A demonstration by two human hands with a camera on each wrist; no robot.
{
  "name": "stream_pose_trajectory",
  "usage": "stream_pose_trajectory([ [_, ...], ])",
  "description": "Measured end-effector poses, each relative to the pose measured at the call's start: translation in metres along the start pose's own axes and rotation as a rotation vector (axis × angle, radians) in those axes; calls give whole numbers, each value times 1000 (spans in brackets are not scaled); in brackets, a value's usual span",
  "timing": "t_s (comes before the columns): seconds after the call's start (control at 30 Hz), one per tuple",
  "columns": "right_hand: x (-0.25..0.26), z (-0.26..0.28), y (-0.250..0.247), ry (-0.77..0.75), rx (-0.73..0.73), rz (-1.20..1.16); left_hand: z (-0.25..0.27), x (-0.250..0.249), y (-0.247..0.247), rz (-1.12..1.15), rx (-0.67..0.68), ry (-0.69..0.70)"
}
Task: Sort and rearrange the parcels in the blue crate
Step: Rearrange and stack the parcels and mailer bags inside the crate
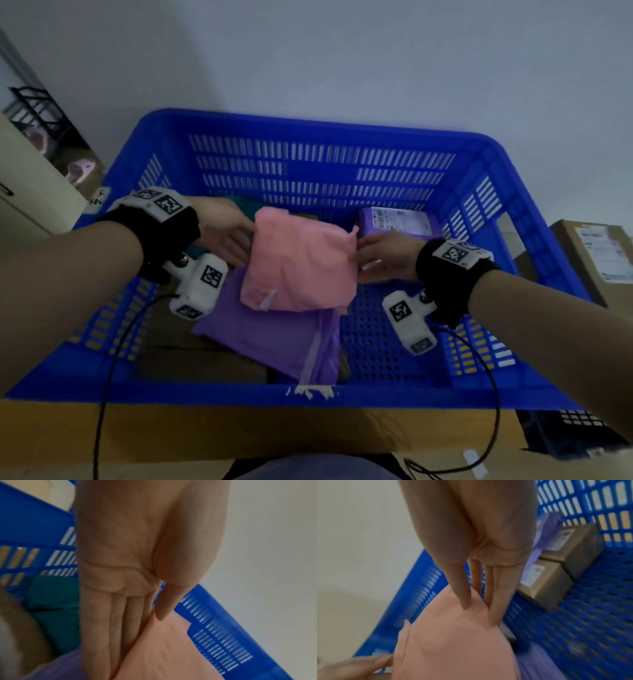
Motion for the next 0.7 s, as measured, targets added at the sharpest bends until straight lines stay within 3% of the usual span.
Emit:
stream_pose_trajectory([
  [0.13,27,10,-23,-195,-166,-168,1,-44,-3,168,-20,177],
  [0.37,46,13,-64,-398,-385,-425,-15,-94,10,432,-5,349],
  [0.5,46,10,-77,-446,-382,-438,-31,-105,17,552,-67,469],
  [0.7,38,14,-87,-429,-383,-514,-56,-102,31,473,-95,432],
])
Point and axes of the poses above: each hand's wrist, its own z-axis away from the middle knuckle, its own y-axis out of the palm, x = y × z, the point moved 3 cm from there along -z, towards the middle knuckle, and after that the axes turned 6 degrees about x, right-handed, at the moved point
